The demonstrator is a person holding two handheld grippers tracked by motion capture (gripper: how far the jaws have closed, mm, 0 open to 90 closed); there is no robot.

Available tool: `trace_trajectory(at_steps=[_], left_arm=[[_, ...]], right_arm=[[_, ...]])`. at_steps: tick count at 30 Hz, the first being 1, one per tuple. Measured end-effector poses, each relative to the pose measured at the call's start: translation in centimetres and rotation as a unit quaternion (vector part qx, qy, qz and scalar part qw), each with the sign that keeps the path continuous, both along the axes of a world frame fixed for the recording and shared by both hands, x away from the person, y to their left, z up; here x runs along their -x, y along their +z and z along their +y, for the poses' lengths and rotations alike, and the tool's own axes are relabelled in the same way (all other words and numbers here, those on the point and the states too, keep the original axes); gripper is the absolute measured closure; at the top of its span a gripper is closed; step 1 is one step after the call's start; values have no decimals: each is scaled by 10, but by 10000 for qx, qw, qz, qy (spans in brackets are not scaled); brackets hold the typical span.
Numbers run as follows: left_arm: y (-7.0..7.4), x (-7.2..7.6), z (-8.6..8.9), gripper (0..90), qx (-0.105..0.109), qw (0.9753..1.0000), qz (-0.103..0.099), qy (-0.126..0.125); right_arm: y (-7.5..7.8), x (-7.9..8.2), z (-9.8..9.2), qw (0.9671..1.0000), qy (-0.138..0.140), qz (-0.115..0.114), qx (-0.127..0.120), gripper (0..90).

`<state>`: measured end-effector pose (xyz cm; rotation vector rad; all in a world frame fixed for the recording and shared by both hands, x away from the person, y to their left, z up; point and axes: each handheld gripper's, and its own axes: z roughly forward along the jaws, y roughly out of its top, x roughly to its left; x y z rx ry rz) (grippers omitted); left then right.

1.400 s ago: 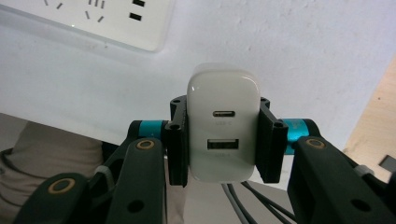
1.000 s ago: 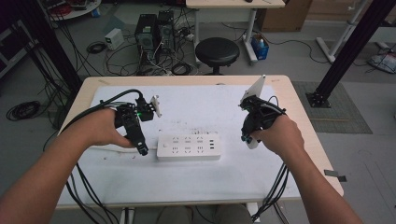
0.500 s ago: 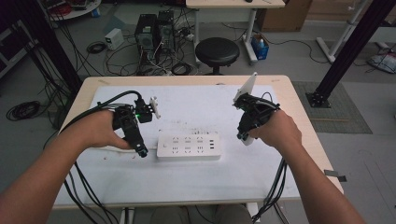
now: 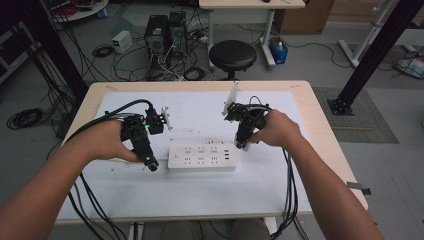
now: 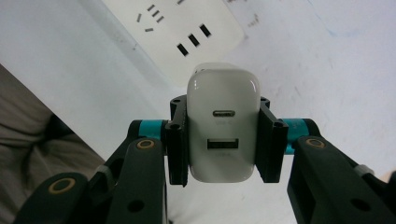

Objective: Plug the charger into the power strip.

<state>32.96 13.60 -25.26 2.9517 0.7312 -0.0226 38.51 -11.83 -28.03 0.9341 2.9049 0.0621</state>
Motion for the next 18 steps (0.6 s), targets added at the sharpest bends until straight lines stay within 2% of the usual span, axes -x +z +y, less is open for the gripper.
trace_trajectory(at_steps=[2,3,6,8,15,18], left_arm=[[-1,0,0,222,-21,10000,11,-28],[-2,1,0,222,-3,10000,12,-2],[-2,1,-1,222,-71,9999,20,-85],[-2,1,-1,222,-65,9999,27,-109],[-3,1,-1,222,-80,9999,24,-151],[-4,1,0,222,-98,9998,29,-159]], right_arm=[[-4,-4,5,9994,330,-46,-33,619],[-6,-4,8,9992,398,-61,-34,619],[-10,-7,15,9968,794,-116,5,619],[-12,-7,19,9948,1011,-72,25,619],[-16,-9,28,9840,1770,168,-116,619],[-19,-10,34,9805,1945,274,-41,619]])
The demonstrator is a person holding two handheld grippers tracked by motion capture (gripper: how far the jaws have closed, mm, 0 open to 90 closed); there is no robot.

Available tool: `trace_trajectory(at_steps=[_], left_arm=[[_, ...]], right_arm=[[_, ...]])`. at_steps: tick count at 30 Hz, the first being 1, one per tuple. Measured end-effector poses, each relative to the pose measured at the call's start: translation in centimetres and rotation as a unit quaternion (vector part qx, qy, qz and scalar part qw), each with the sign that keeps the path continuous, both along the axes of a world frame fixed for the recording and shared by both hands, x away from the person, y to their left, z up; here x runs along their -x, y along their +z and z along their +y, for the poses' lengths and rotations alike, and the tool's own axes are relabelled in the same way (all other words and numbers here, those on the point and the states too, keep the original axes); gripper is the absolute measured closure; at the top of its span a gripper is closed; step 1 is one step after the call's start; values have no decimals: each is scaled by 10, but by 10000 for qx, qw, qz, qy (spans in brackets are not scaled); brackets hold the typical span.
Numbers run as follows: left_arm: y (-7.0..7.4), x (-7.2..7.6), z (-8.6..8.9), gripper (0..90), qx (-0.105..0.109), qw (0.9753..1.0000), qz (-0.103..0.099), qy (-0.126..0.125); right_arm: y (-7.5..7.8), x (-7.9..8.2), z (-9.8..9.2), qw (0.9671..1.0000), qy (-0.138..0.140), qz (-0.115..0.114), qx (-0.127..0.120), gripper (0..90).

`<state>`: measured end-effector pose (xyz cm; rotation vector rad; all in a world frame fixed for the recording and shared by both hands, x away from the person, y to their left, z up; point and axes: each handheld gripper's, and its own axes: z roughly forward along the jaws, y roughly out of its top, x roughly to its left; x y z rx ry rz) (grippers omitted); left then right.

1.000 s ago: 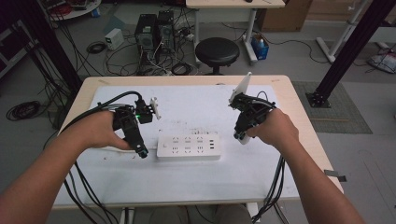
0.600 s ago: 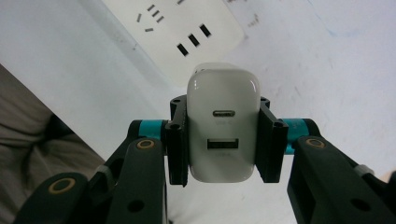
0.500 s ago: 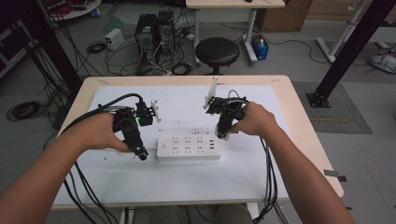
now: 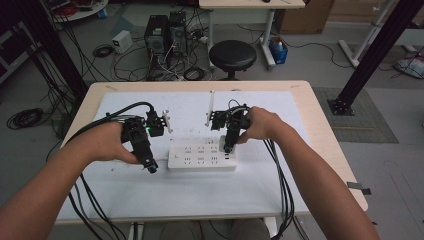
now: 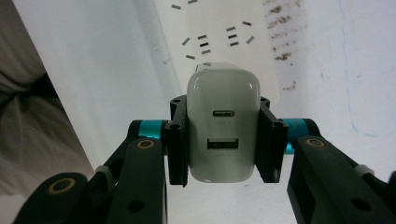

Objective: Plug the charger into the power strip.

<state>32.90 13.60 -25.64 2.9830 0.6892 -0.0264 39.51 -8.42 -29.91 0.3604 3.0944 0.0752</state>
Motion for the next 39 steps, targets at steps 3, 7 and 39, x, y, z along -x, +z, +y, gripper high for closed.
trace_trajectory(at_steps=[3,7,39], left_arm=[[0,0,1,222,6,10000,6,-3],[0,0,2,222,1,10000,1,17],[-11,-5,13,222,35,9999,101,5]], right_arm=[[-2,-3,5,9998,193,40,-37,619],[-9,-7,13,9992,391,7,94,619],[-48,-35,38,9954,942,65,133,620]])
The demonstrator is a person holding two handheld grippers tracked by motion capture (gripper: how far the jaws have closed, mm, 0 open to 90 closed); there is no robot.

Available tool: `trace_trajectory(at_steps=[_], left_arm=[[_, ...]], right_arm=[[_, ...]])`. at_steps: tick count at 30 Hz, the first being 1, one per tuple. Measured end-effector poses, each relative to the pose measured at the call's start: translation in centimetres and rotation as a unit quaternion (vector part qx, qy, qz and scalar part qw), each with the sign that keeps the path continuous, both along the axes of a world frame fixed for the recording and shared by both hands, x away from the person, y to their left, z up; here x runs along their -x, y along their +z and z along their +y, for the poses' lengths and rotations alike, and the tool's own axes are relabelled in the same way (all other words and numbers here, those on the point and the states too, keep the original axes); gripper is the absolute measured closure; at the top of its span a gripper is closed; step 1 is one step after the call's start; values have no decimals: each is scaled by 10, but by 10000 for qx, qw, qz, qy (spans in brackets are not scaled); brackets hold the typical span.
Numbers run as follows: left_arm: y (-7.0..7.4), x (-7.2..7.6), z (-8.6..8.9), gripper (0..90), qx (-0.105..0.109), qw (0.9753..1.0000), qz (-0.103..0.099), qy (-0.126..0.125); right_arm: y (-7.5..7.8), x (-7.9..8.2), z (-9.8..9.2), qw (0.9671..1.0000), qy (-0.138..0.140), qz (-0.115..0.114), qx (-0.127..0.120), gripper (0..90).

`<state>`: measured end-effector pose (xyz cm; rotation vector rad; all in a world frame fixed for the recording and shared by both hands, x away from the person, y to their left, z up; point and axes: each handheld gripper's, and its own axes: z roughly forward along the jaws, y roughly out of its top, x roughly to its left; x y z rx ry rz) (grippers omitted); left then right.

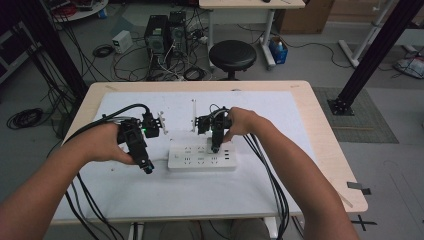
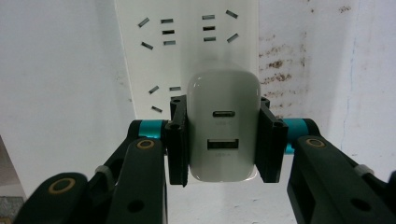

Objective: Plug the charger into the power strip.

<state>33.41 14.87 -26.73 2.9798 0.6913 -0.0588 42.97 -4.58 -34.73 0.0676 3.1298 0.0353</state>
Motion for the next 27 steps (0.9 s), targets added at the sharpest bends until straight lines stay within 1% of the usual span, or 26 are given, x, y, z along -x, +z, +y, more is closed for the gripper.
trace_trajectory(at_steps=[3,5,7,13,16,21,25,26,27], left_arm=[[-2,-1,0,222,13,10000,29,17],[-3,-3,-2,222,-25,10000,48,-42],[-4,-3,-3,222,20,10000,50,-29],[-4,-3,-3,222,12,10000,77,-24],[-5,-3,-3,222,19,9999,99,-20],[-4,-4,-4,222,91,9999,143,-30],[-3,-5,-3,222,109,9999,94,-28],[-2,-5,-4,222,100,9999,93,-37],[-2,-5,-4,222,93,9999,93,-62]], right_arm=[[0,0,0,10000,11,0,16,621],[0,0,1,10000,15,-4,74,621],[0,1,1,9999,39,-16,100,621],[-1,0,1,9999,33,3,97,622],[-1,1,3,9998,25,-25,171,622],[-2,1,4,9998,2,-15,208,622],[-3,3,7,9996,91,-88,263,622],[-3,3,7,9995,77,-72,294,622],[-3,2,7,9995,107,-66,274,622]])
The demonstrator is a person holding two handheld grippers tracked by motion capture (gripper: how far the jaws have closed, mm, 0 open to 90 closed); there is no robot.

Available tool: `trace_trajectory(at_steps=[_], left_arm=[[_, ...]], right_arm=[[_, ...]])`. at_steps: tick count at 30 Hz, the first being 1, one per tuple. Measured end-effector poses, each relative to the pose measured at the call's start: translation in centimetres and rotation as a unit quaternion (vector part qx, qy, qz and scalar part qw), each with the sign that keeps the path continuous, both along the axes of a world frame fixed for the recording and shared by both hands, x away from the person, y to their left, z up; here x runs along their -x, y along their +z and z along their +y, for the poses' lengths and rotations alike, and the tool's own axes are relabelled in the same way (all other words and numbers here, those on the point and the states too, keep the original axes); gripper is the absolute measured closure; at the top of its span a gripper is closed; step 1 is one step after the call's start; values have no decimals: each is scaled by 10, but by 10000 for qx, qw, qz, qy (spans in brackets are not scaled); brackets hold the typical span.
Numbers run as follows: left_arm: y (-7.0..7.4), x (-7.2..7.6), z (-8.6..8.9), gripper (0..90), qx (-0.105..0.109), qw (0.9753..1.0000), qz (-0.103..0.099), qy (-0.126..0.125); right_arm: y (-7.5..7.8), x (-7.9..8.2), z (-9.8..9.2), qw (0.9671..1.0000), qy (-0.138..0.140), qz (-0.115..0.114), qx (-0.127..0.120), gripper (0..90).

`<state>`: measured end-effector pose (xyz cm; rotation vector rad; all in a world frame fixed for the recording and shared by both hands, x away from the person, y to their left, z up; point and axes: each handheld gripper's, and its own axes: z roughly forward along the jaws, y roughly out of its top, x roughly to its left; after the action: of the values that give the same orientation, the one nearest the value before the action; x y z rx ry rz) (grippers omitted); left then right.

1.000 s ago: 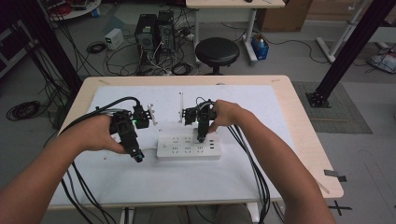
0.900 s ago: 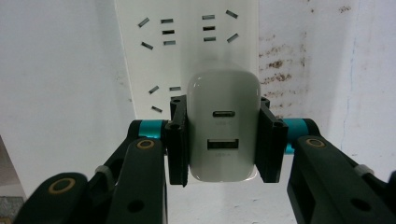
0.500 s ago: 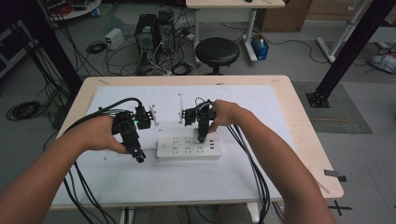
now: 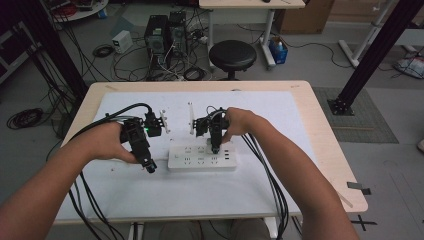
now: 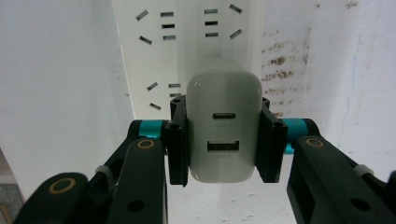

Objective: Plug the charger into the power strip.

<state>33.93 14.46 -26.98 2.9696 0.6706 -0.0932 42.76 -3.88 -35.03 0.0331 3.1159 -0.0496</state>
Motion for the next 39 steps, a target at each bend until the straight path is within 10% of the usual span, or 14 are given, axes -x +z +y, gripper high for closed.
trace_trajectory(at_steps=[17,39], left_arm=[[-3,-4,0,222,-19,10000,5,-31],[-5,-10,3,222,64,10000,49,17]], right_arm=[[-10,7,10,9993,104,-210,290,624],[-13,3,0,9999,-132,-74,4,624]])
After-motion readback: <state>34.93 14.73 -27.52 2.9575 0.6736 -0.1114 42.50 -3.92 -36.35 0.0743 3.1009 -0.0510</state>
